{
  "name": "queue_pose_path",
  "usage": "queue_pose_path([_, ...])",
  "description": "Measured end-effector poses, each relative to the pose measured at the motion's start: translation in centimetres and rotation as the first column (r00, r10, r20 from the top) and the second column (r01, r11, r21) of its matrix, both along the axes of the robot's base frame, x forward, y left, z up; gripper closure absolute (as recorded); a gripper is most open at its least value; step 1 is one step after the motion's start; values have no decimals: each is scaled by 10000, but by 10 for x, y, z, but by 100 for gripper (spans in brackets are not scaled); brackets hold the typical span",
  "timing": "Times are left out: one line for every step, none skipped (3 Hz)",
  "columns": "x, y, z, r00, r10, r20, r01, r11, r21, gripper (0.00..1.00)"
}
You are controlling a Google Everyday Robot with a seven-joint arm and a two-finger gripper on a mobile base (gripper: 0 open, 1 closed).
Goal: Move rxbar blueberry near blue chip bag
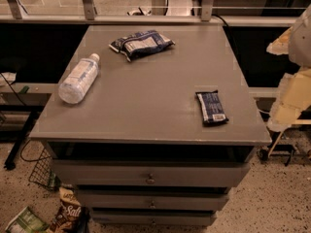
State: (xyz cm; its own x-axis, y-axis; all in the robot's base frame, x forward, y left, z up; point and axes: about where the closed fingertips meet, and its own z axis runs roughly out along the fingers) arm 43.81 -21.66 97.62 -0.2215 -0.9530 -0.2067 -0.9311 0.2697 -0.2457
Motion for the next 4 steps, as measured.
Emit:
queue_pose_path([0,0,0,10000,-4,3,4,10000,6,0])
queue_pose_path([2,2,0,9998,-195,42,193,9994,286,0])
queue_pose_path([15,16,-9,9945,-955,-423,995,9896,1041,0])
queue_pose_path([29,36,-29,9692,-2084,-1313,2240,9674,1178,0])
